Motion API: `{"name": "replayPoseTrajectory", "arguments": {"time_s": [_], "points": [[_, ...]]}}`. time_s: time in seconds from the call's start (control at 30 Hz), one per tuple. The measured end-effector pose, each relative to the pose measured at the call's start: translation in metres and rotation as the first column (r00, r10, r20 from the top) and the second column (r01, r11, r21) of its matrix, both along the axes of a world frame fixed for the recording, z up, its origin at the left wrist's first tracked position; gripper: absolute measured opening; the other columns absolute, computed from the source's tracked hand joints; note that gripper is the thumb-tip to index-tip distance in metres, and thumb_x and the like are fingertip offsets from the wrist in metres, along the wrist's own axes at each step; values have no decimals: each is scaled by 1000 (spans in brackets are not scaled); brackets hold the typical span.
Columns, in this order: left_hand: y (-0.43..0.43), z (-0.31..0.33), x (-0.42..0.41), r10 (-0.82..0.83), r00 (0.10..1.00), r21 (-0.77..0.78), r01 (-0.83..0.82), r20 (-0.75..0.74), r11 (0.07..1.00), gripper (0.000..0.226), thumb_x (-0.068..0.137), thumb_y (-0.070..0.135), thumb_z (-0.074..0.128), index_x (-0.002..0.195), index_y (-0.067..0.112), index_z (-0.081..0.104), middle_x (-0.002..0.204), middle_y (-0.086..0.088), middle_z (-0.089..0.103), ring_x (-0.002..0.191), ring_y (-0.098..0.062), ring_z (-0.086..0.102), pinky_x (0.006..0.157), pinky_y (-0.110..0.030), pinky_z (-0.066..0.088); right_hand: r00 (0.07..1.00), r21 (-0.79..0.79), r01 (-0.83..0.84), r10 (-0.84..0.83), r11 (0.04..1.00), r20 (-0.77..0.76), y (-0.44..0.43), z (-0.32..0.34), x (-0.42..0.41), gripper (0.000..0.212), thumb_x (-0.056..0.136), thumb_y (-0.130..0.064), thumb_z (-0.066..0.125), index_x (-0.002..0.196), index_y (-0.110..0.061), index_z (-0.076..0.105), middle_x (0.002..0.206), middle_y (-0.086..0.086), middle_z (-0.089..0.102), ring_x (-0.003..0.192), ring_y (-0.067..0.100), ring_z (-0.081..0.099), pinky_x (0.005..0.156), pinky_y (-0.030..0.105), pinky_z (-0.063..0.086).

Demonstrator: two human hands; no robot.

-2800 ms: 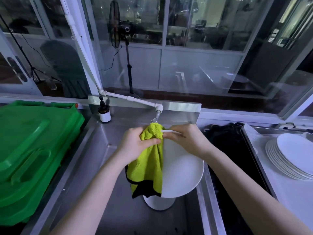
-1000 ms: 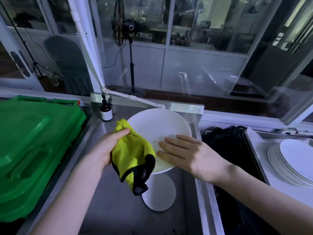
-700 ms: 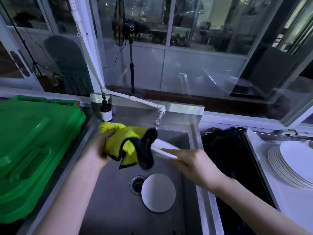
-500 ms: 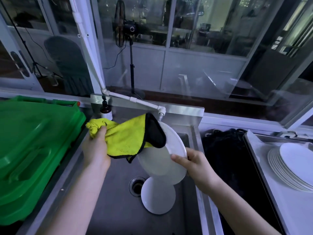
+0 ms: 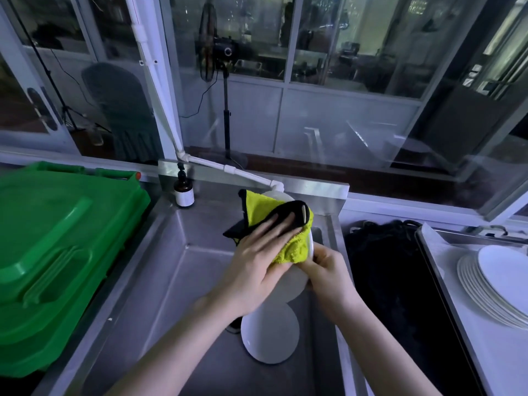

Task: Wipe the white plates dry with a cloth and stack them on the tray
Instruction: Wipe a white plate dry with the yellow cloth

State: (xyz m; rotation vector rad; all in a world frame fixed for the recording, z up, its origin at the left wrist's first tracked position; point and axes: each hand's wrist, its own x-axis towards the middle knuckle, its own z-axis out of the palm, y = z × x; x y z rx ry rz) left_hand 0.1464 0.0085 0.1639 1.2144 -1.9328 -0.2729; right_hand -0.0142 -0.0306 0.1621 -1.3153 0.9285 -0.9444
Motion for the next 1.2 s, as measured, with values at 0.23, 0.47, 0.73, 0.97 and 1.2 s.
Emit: {"name": "replayPoseTrajectory", "arguments": {"time_s": [0.23, 0.47, 0.73, 0.97, 1.2], "points": [[-20, 4, -2, 263, 931, 112, -241, -255, 964, 49, 97, 11, 56, 145, 13, 43, 154, 5, 32, 146, -19, 29, 119, -23, 19, 997, -96, -63, 58, 993, -52, 7, 8, -12, 38, 87, -27, 68, 81, 10, 63, 68, 28, 58, 65, 23, 53, 58, 39, 39], [-8, -5, -5, 17, 999, -11, -17, -28, 1000, 51, 97, 17, 53, 147, 16, 42, 159, 1, 30, 149, -16, 21, 120, -36, 21, 996, -137, -33, 21, 990, -89, -7, 9, -16, 35, 89, -18, 69, 69, 8, 55, 62, 5, 50, 61, 15, 43, 56, 30, 32], [-27, 1, 23, 312, 925, 136, -288, -218, 948, 43, 98, 7, 55, 140, 13, 50, 137, 15, 47, 128, -3, 44, 100, 1, 22, 991, -21, -130, 129, 991, -30, 5, 13, -35, 29, 84, -30, 73, 92, -2, 75, 89, 24, 73, 81, 30, 70, 70, 44, 53], [-9, -10, 17, 261, 941, 152, -232, -215, 961, 52, 99, 10, 53, 147, 24, 41, 153, 3, 40, 141, -11, 36, 115, -19, 26, 987, 30, -148, 150, 988, -59, -1, 19, -47, 33, 83, -35, 77, 98, -6, 76, 94, 22, 74, 86, 37, 73, 71, 50, 58], [-23, 0, 14, 169, 976, 39, -165, -135, 986, 51, 98, 13, 55, 145, 27, 42, 151, 15, 35, 142, -1, 27, 114, -12, 18, 990, 45, -129, 131, 991, -44, -4, 22, -33, 30, 79, -31, 76, 90, -3, 76, 88, 23, 74, 78, 32, 71, 65, 43, 56]]}}
